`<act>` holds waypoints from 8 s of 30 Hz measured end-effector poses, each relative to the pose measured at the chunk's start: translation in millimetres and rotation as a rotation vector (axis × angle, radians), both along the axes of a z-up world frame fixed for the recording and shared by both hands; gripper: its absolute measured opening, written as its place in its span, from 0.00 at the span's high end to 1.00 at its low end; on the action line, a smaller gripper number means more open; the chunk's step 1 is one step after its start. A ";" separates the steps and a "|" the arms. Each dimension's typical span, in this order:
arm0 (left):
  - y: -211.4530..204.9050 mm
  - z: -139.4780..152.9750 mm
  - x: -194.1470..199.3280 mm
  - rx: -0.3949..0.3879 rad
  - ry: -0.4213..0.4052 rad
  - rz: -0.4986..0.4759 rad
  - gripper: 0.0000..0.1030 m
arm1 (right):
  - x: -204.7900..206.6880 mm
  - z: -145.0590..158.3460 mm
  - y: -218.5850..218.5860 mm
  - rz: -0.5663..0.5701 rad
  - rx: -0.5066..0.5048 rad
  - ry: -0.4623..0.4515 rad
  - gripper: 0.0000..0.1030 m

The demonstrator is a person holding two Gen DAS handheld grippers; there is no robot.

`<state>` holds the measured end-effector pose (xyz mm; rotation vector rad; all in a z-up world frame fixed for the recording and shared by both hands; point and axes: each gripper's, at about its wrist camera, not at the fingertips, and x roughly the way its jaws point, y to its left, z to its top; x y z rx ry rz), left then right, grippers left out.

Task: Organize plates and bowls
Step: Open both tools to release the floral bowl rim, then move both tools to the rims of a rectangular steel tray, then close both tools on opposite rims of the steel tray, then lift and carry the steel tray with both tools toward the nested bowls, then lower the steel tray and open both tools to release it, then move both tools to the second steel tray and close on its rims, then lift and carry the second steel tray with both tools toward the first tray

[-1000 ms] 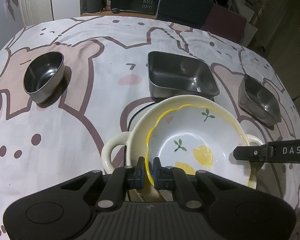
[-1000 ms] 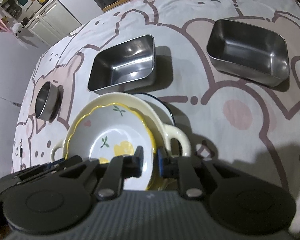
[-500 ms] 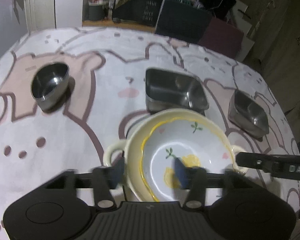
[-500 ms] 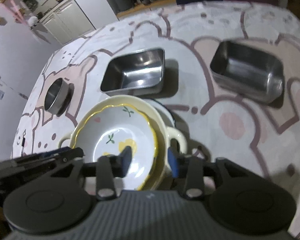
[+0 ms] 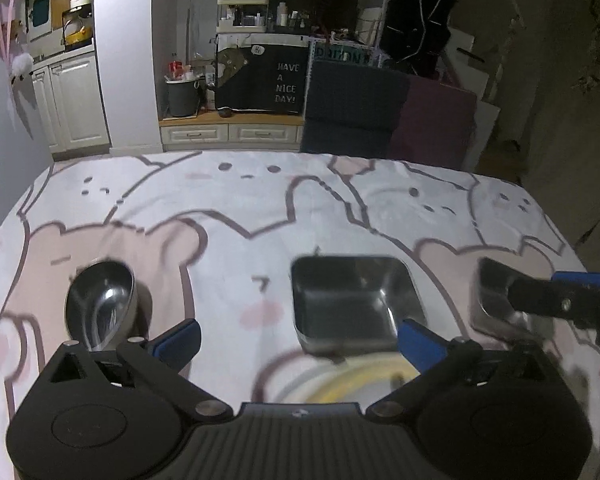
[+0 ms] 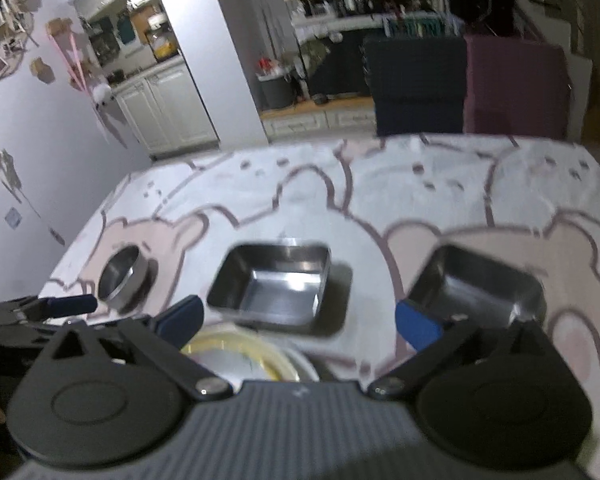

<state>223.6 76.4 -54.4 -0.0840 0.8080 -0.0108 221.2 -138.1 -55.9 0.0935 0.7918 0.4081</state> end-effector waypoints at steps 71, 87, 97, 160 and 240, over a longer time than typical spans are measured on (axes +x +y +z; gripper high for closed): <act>-208.2 -76.8 -14.7 -0.176 0.299 -0.311 0.93 | -36.6 -61.5 -174.7 -0.128 -0.167 0.250 0.93; -219.3 -87.3 -10.5 -0.163 0.340 -0.337 0.87 | -22.1 -84.9 -180.3 -0.134 -0.229 0.329 0.92; -218.1 -88.6 -9.3 -0.166 0.345 -0.342 0.87 | -18.3 -89.3 -177.9 -0.136 -0.233 0.355 0.91; -174.6 -99.2 152.1 -0.212 0.253 -0.281 0.83 | 96.3 -106.7 -174.1 -0.504 0.124 0.370 0.88; -223.0 -81.9 -11.2 -0.038 0.293 -0.455 0.88 | -25.6 -61.8 -160.5 -0.167 -0.383 0.229 0.93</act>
